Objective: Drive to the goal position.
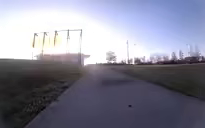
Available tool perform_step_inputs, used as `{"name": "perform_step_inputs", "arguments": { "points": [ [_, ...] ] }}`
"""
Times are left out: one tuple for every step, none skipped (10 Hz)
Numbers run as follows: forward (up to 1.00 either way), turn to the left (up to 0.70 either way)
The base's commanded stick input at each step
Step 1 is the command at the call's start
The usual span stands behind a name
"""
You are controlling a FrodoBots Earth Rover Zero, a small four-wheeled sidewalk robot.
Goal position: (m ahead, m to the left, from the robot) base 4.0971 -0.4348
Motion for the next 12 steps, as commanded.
{"name": "perform_step_inputs", "arguments": {
  "points": [
    [0.5, 0.0],
    [0.5, 0.0],
    [0.5, 0.0],
    [0.5, 0.0],
    [0.5, 0.0],
    [0.5, 0.0],
    [0.5, 0.0],
    [0.5, 0.0],
    [0.5, 0.0],
    [0.5, 0.0],
    [0.5, 0.0],
    [0.5, 0.0]
  ]
}}
